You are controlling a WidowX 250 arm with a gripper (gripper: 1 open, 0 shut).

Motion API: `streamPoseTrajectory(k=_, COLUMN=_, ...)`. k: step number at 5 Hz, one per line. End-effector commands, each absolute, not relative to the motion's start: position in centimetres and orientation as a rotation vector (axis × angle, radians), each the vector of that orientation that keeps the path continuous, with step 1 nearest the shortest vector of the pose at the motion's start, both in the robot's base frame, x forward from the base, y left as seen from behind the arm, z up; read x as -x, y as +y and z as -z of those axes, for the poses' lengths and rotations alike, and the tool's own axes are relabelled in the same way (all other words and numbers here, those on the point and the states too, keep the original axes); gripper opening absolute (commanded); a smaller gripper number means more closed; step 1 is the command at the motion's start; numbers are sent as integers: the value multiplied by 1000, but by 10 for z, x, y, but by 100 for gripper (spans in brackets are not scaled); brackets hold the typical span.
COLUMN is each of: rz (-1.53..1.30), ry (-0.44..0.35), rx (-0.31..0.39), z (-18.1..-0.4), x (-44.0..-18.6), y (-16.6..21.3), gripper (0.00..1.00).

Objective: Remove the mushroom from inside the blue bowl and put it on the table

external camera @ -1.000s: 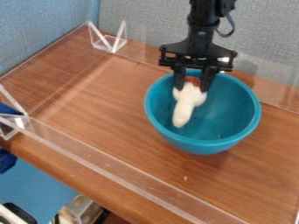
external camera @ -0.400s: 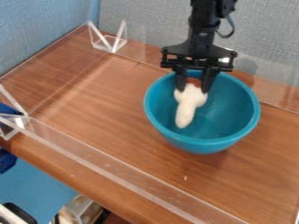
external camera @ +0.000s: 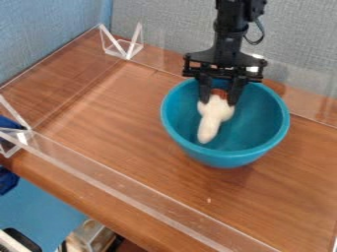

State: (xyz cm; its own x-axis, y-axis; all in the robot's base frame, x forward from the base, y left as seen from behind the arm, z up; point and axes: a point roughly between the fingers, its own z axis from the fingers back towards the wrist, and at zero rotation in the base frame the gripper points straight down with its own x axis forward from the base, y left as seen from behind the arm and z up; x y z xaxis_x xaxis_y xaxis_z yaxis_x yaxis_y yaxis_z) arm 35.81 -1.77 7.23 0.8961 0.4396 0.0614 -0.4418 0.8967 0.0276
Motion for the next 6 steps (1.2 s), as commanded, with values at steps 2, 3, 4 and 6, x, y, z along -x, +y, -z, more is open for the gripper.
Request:
streamPoseTrajectory(k=2, rz=-444, ry=-132, rx=9, z=-102, x=-362, y=-20, gripper=0)
streamPoseTrajectory(k=3, rz=-459, ry=-139, rx=24, z=-119, x=-360, y=-16, gripper=0)
streamPoseTrajectory(k=4, rz=-491, ry=-167, rx=64, z=-154, x=-353, y=-6, gripper=0)
streamPoseTrajectory(k=6, rz=-618, ry=-214, rx=88, z=-193, x=-338, y=15, gripper=0)
